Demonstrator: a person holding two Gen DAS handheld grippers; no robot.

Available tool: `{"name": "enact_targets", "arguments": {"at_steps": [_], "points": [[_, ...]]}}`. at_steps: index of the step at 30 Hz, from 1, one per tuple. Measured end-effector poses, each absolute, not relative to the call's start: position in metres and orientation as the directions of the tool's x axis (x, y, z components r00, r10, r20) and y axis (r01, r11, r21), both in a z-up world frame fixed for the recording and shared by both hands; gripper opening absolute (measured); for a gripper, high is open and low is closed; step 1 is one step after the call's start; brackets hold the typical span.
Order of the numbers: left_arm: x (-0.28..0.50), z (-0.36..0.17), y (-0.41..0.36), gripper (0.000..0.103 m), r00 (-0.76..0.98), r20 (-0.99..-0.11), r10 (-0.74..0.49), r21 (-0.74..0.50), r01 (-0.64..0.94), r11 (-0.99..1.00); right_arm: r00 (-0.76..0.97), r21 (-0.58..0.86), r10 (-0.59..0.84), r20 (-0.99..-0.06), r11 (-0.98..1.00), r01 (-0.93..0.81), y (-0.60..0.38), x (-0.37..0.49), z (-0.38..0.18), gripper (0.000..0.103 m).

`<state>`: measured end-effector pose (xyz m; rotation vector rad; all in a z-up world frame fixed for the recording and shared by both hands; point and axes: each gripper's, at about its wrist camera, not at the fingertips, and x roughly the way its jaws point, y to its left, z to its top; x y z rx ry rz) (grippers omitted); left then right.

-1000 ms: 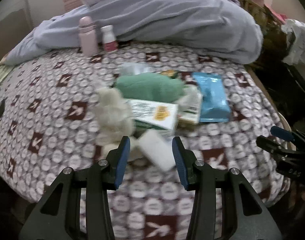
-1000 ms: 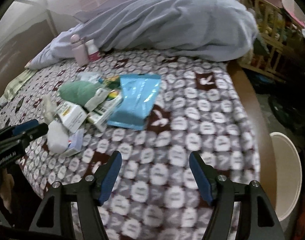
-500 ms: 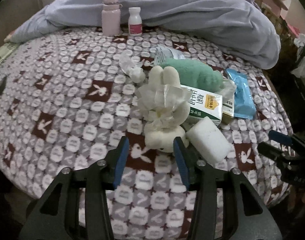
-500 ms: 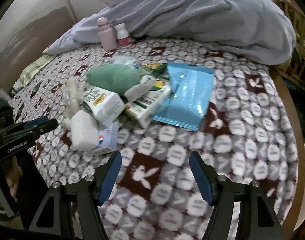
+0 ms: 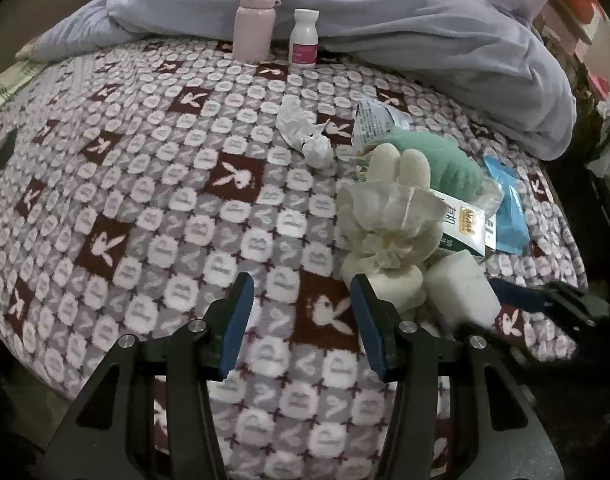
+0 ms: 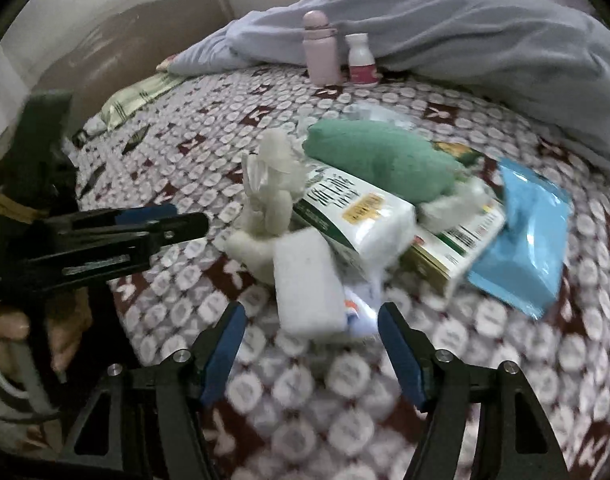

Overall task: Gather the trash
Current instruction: 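Grasp the white tissue bundle with the left tool while the right tool grasps the white sponge, then carry the tissue bundle and sponge over the white bucket and release both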

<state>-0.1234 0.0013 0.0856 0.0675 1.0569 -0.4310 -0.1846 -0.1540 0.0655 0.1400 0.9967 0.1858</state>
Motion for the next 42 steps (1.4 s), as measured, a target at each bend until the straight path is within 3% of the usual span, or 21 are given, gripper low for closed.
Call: {"name": "enact_targets", "arguments": {"at_steps": [1, 4, 13, 21, 42], "points": [[-0.123, 0.085, 0.0, 0.049, 0.409, -0.853, -0.324, -0.163, 0.381, 0.91, 0.525, 0.191, 0.205, -0.826, 0.978, -0.081, -0.154, -0.179, 0.061, 0.038], [-0.124, 0.083, -0.01, 0.05, 0.39, -0.849, -0.356, -0.185, 0.412, 0.892, 0.538, 0.218, 0.218, -0.814, 0.974, -0.065, -0.163, -0.179, 0.058, 0.03], [-0.111, 0.064, -0.059, 0.05, 0.352, -0.846, -0.402, -0.217, 0.462, 0.86, 0.606, 0.214, 0.182, -0.775, 0.977, -0.02, -0.193, -0.211, 0.088, 0.029], [-0.123, 0.081, -0.052, 0.024, 0.361, -0.842, -0.402, -0.227, 0.439, 0.87, 0.636, 0.208, 0.165, -0.754, 0.978, -0.008, -0.207, -0.233, 0.098, 0.029], [-0.185, 0.136, -0.133, 0.021, 0.364, -0.788, -0.497, -0.191, 0.622, 0.759, 0.677, 0.177, 0.017, -0.736, 0.97, 0.168, -0.283, -0.29, 0.113, 0.029]]}}
